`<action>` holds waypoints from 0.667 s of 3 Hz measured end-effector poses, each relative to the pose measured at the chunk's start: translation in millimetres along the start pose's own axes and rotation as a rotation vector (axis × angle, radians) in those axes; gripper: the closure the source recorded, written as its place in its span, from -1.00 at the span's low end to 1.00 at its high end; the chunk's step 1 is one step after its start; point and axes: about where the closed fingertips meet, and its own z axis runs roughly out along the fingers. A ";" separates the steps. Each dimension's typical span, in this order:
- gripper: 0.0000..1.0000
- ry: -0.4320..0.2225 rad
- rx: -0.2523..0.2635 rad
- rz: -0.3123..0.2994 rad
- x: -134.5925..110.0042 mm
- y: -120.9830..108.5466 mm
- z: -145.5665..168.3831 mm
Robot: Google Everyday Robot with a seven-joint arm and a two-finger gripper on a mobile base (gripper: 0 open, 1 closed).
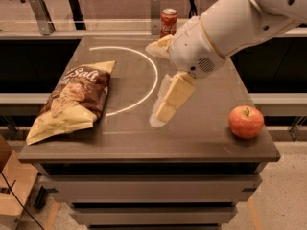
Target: Pick brown chip bag
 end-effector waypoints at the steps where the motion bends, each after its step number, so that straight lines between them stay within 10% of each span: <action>1: -1.00 -0.071 0.015 -0.036 -19.0 -15.1 41.6; 2: -1.00 -0.107 0.030 -0.050 -31.4 -30.9 78.7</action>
Offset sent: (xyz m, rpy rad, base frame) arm 0.0608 0.1196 -0.0476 0.1494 -0.0710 0.0410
